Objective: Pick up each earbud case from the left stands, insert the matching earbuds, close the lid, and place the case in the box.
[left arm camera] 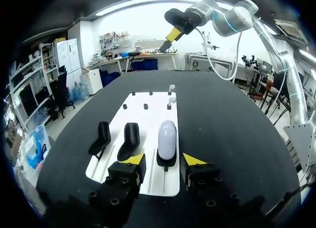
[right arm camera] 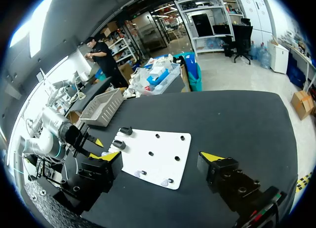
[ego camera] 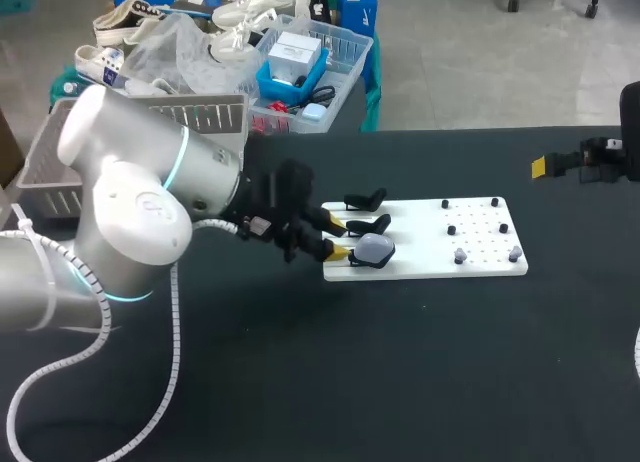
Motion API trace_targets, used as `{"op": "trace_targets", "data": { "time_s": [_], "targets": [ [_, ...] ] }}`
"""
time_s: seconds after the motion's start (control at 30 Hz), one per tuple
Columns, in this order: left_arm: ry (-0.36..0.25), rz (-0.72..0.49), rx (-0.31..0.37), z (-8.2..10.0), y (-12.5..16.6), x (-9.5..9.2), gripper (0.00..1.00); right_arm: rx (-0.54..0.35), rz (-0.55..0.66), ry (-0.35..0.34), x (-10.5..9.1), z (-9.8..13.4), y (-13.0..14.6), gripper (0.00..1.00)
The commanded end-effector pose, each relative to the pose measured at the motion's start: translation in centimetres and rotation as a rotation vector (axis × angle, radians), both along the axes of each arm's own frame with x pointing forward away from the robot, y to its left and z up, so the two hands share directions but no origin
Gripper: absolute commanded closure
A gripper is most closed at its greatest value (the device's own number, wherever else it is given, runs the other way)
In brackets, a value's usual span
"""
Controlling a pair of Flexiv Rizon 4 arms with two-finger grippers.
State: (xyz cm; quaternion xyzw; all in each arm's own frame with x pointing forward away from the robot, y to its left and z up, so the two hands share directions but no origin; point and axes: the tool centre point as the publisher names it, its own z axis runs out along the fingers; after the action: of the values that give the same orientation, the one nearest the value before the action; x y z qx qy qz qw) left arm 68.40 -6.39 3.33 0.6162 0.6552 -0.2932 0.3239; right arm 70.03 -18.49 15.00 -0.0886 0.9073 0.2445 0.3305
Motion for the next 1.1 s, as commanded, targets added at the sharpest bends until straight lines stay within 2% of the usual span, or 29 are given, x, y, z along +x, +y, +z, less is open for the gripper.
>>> {"op": "trace_targets", "data": {
  "time_s": [0.03, 0.67, 1.1],
  "targets": [
    [0.001, 0.001, -0.003, -0.2, -0.4, 0.0, 0.53, 0.001, 0.002, 0.0, 0.0, 0.0, 0.0, 0.0],
    [0.025, -0.004, -0.019, -1.0, -2.0, 0.3, 0.55, 0.001, 0.002, 0.0, 0.0, 0.0, 0.0, 0.0],
    [0.036, -0.001, -0.034, -0.9, -2.5, 0.4, 0.55, 0.001, 0.002, 0.0, 0.0, 0.0, 0.0, 0.0]
  ]
}}
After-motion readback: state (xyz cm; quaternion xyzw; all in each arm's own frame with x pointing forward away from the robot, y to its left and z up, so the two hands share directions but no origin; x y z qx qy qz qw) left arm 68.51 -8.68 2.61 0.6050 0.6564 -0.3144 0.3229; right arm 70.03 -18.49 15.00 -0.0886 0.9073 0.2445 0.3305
